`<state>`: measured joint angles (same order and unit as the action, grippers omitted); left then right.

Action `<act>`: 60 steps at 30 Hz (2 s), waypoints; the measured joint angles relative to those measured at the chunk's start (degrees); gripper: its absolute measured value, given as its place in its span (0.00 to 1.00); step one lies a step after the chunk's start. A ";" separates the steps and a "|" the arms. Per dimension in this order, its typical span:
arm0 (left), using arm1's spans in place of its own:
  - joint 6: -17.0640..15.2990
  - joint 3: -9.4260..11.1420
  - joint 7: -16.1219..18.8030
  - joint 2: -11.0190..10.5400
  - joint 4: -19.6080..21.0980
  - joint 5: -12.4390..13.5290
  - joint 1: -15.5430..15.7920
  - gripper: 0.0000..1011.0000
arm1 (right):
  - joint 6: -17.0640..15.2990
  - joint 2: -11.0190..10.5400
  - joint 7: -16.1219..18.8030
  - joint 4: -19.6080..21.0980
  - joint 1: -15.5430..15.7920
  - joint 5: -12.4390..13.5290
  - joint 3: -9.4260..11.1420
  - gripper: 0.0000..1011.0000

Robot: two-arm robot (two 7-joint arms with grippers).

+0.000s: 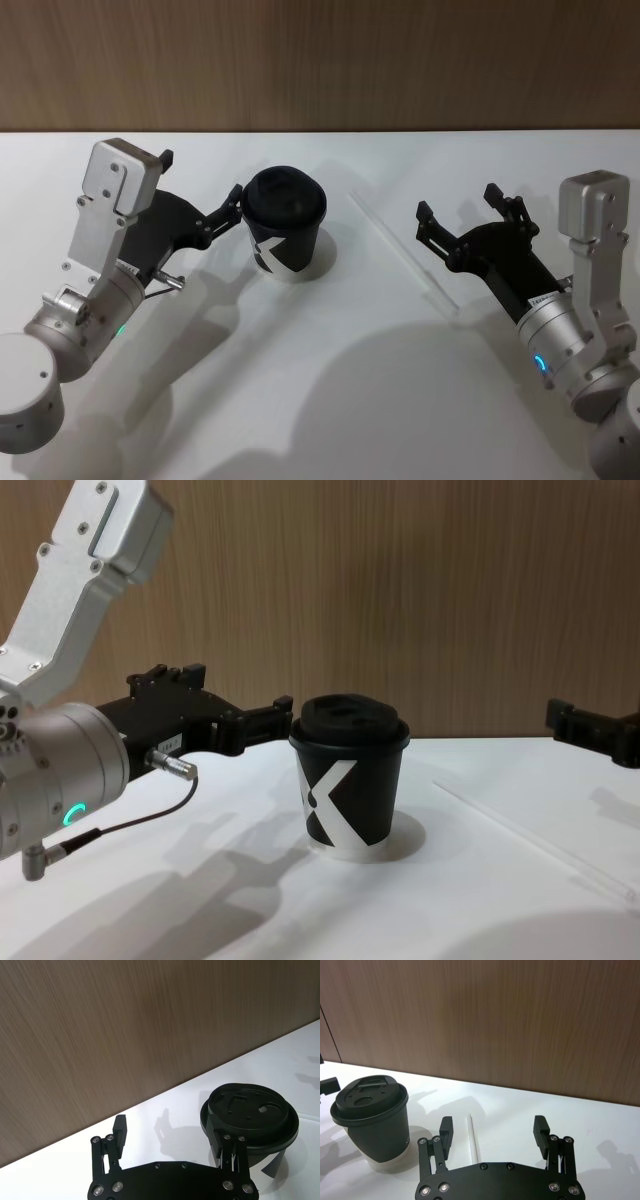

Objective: Pick up the straw with one hand, pass it to the other hand, and insert it into the cup.

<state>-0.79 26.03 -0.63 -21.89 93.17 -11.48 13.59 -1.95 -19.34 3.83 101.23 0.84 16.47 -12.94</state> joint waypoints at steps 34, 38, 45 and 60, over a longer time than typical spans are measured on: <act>0.00 0.00 0.00 0.00 0.00 0.00 0.00 0.99 | 0.00 0.00 0.00 0.00 0.00 0.00 0.00 0.99; 0.00 0.00 0.00 0.00 0.00 0.00 0.00 0.99 | 0.00 0.00 0.00 0.00 0.00 0.00 0.00 0.99; 0.00 0.00 0.00 0.00 0.00 0.00 0.00 0.99 | -0.12 0.05 -0.01 0.02 0.00 -0.02 0.01 0.99; 0.00 0.00 0.00 0.00 0.00 0.00 0.00 0.99 | -7.02 1.03 -0.52 1.95 -0.12 0.50 -0.51 0.99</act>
<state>-0.80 26.02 -0.63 -21.90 93.18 -11.48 13.59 -8.97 -18.30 3.31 103.18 0.72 16.96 -13.45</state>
